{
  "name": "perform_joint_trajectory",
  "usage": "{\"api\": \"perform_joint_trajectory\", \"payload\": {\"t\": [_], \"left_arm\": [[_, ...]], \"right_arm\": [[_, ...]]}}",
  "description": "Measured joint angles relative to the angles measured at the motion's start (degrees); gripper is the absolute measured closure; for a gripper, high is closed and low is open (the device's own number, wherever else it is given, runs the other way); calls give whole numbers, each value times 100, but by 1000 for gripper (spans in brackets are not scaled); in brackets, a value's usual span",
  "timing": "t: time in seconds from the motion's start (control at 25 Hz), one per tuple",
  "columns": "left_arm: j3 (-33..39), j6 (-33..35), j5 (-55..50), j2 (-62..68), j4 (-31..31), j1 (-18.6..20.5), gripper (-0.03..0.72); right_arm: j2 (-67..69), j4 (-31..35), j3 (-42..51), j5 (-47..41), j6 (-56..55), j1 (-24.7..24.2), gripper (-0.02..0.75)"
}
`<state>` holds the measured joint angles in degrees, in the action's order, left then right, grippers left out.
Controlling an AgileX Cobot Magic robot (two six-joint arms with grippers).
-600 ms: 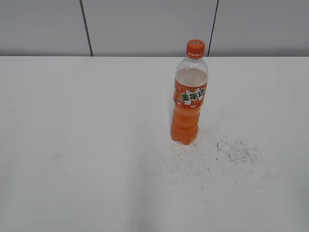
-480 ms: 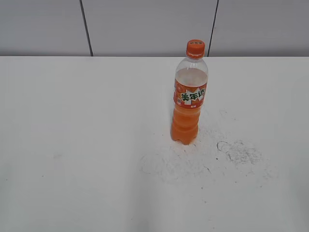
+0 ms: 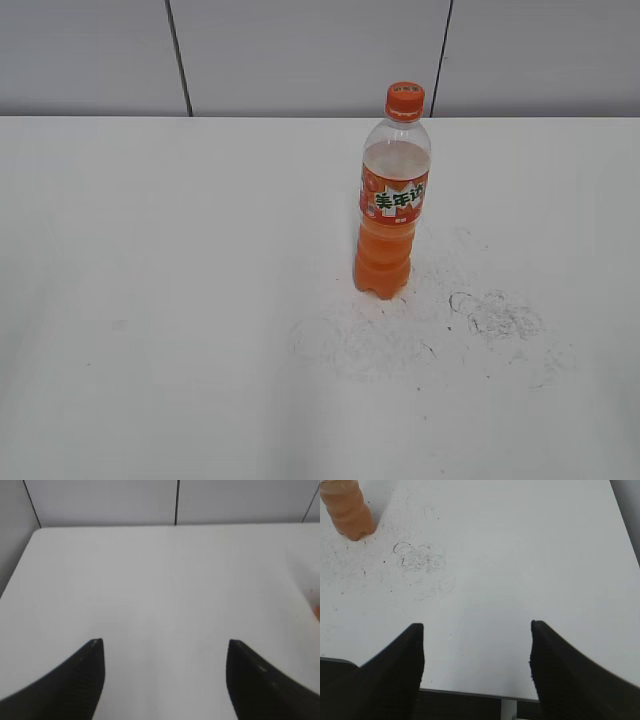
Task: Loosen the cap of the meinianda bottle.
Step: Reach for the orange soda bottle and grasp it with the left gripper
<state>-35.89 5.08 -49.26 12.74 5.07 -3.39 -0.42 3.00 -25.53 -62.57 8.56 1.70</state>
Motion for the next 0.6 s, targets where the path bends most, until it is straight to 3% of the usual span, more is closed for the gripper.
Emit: {"api": "perform_joint_trajectory", "payload": {"t": [0.24,0.6], "left_arm": [[10,398,1804,1388,101,0,106],[732,650,5348,3396,251,0,107]], "right_arm": [[0,0,0,0,0,0,245],[0,0,0,0,0,0,245]]}}
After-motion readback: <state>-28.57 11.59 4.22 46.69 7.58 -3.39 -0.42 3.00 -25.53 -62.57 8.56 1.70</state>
